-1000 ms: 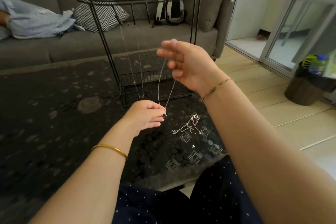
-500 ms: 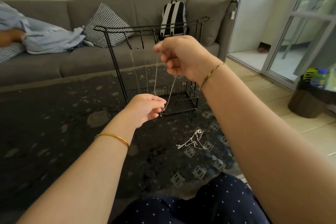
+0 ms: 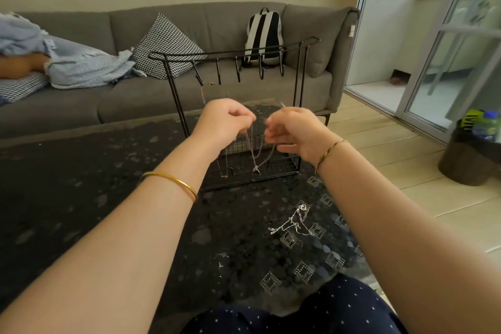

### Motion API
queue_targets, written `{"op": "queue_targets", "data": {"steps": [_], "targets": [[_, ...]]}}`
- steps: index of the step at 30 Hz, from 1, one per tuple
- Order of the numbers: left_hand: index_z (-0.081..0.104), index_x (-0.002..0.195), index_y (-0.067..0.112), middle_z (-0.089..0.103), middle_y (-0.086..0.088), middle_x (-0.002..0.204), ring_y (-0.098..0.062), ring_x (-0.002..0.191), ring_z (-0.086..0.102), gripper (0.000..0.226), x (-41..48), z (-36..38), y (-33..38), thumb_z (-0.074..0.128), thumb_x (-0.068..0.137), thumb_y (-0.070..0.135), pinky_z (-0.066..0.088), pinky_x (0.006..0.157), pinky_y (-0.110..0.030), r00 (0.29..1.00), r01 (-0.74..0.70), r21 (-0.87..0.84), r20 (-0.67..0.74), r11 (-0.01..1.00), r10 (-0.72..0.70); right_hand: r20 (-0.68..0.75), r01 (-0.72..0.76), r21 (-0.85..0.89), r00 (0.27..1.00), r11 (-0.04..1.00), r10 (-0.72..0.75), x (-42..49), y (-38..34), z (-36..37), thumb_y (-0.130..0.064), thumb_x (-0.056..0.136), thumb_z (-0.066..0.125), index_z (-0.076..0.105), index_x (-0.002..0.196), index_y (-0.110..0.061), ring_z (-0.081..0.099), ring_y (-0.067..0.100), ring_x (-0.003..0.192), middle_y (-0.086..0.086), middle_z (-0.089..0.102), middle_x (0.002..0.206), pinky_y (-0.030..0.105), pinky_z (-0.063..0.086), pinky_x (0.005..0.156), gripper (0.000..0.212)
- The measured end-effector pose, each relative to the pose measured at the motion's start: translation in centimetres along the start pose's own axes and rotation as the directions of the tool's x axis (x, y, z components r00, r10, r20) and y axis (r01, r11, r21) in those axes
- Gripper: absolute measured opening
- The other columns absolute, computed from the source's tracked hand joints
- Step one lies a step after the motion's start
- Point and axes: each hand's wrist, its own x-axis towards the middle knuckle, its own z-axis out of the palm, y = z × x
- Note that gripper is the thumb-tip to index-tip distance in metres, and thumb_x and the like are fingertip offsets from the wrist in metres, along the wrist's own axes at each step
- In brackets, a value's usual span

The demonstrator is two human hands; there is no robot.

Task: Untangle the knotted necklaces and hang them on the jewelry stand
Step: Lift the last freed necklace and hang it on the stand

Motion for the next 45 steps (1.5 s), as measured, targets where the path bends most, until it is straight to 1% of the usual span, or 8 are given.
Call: {"op": "queue_targets", "data": {"steps": [7, 10, 14, 18, 25, 33, 40, 45], "targets": [[0.069, 0.099, 0.016, 0.065, 0.002, 0.081, -0.007, 0.077, 0.063, 0.02, 0.8, -1.0, 2.6, 0.051, 0.095, 0.009, 0.05, 0.068, -0.023, 0.995, -0.096, 0.027, -0.006, 0.995, 0.096, 0.009, -0.098, -0.059, 0.995, 0.993, 0.099, 0.3, 2.2, 0.1, -0.003, 0.085, 0.057, 0.056, 0.082, -0.016, 0.06, 0.021, 0.093, 0.006, 0.064, 0.087, 0.039, 0.047, 0.085, 0.013], [0.067, 0.097, 0.018, 0.064, 0.005, 0.082, -0.003, 0.075, 0.064, 0.019, 1.0, -1.1, 3.2, 0.05, 0.097, 0.009, 0.048, 0.061, -0.017, 0.993, -0.116, 0.028, 0.007, 0.993, 0.116, 0.026, -0.061, -0.082, 0.998, 0.995, 0.063, 0.2, 2.3, 0.2, -0.001, 0.083, 0.058, 0.062, 0.096, -0.018, 0.053, 0.02, 0.102, 0.006, 0.06, 0.107, 0.039, 0.047, 0.084, 0.022], [0.068, 0.096, 0.021, 0.066, 0.001, 0.084, -0.016, 0.083, 0.065, 0.02, 1.3, -1.0, 3.6, 0.051, 0.096, 0.01, 0.055, 0.072, -0.028, 0.989, -0.142, 0.056, 0.034, 0.988, 0.141, 0.082, 0.02, 0.008, 0.996, 1.0, -0.021, -0.1, 1.2, 0.6, -0.004, 0.084, 0.058, 0.065, 0.105, -0.021, 0.051, 0.019, 0.11, 0.005, 0.06, 0.116, 0.041, 0.047, 0.089, 0.028], [0.068, 0.099, 0.021, 0.067, 0.001, 0.079, -0.02, 0.085, 0.067, 0.02, 1.6, -1.1, 3.6, 0.052, 0.096, 0.01, 0.055, 0.078, -0.032, 0.988, -0.149, 0.11, 0.061, 0.983, 0.143, 0.123, 0.082, 0.119, 0.988, 0.99, -0.097, -0.3, 0.1, 0.7, -0.026, 0.088, 0.062, 0.067, 0.1, -0.018, 0.06, 0.018, 0.103, 0.001, 0.069, 0.104, 0.044, 0.046, 0.093, 0.015], [0.064, 0.107, 0.016, 0.06, 0.007, 0.075, -0.005, 0.068, 0.056, 0.019, 2.0, -1.9, 2.8, 0.059, 0.091, 0.007, 0.043, 0.062, -0.02, 0.986, -0.167, 0.187, 0.002, 0.968, 0.169, 0.084, 0.166, 0.096, 0.981, 0.981, -0.174, 0.0, -1.0, 0.9, -0.02, 0.091, 0.06, 0.066, 0.102, -0.01, 0.064, 0.013, 0.08, -0.003, 0.062, 0.075, 0.042, 0.048, 0.093, 0.016], [0.067, 0.106, 0.015, 0.059, 0.005, 0.085, -0.012, 0.083, 0.057, 0.018, 2.9, -2.3, 2.7, 0.064, 0.089, 0.01, 0.042, 0.07, -0.021, 0.975, -0.176, 0.326, -0.076, 0.929, 0.211, 0.009, 0.28, -0.066, 0.96, 0.958, -0.28, 0.6, -3.0, 1.2, -0.017, 0.089, 0.062, 0.065, 0.087, -0.01, 0.057, 0.01, 0.065, 0.002, 0.059, 0.071, 0.024, 0.044, 0.062, 0.007], [0.07, 0.1, 0.014, 0.059, 0.002, 0.089, -0.013, 0.082, 0.056, 0.013, 4.8, -2.9, 4.1, 0.065, 0.088, 0.012, 0.039, 0.071, -0.022, 0.949, -0.176, 0.412, -0.17, 0.894, 0.265, -0.067, 0.367, -0.256, 0.916, 0.894, -0.395, 2.4, -5.3, 1.2, -0.017, 0.088, 0.063, 0.063, 0.074, -0.015, 0.055, 0.013, 0.063, 0.003, 0.063, 0.073, 0.02, 0.046, 0.057, 0.014], [0.071, 0.093, 0.017, 0.061, 0.002, 0.089, -0.019, 0.089, 0.061, 0.008, 5.8, -3.4, 4.1, 0.066, 0.088, 0.014, 0.048, 0.077, -0.03, 0.942, -0.14, 0.485, -0.202, 0.863, 0.267, -0.101, 0.404, -0.462, 0.86, 0.79, -0.499, 3.7, -6.5, 1.7, -0.022, 0.087, 0.064, 0.067, 0.078, -0.019, 0.062, 0.016, 0.077, -0.002, 0.065, 0.077, 0.033, 0.054, 0.077, 0.01]]}}
